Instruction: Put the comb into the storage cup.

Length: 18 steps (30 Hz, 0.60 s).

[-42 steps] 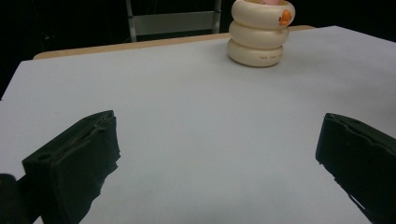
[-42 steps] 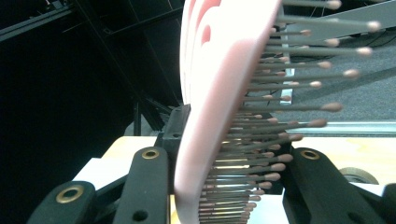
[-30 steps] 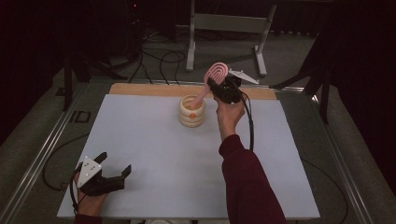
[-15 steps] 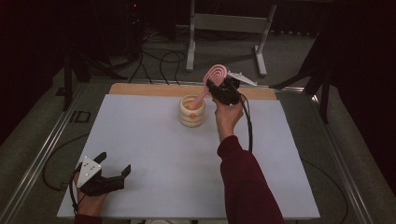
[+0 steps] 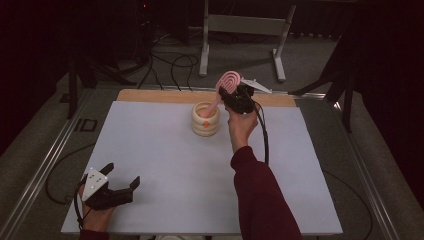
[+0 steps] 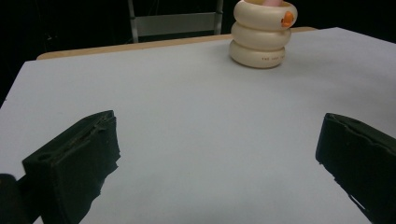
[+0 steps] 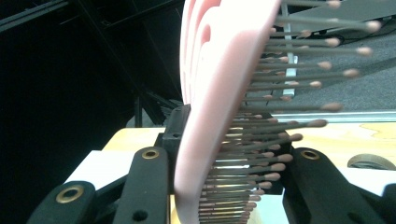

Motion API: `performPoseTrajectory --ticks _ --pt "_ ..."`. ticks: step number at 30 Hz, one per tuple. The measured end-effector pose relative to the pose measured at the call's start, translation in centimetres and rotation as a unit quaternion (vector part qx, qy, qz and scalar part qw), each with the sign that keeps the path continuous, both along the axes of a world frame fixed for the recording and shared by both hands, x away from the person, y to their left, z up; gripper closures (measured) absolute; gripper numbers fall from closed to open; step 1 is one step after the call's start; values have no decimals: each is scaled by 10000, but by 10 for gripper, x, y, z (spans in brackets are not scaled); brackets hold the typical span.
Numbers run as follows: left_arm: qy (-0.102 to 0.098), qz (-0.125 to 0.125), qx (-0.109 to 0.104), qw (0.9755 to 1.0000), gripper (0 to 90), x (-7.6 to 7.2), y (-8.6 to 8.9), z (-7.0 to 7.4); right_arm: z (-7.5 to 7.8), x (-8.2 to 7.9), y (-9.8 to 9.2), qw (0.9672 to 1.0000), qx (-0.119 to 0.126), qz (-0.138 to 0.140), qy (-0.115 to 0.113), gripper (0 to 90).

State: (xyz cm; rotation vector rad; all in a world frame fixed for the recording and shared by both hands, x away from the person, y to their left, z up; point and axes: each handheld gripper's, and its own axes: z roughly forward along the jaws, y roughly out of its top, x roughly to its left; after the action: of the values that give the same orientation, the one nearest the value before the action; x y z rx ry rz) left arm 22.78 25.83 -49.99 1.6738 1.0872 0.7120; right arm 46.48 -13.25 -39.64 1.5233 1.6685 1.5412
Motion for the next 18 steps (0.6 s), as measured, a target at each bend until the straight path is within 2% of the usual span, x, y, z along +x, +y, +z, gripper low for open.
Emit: performPoseTrajectory --ticks 18 --pt "6 -9 2 10000 1 0 0 0 -7 1 6 9999 -65 83 71 636"
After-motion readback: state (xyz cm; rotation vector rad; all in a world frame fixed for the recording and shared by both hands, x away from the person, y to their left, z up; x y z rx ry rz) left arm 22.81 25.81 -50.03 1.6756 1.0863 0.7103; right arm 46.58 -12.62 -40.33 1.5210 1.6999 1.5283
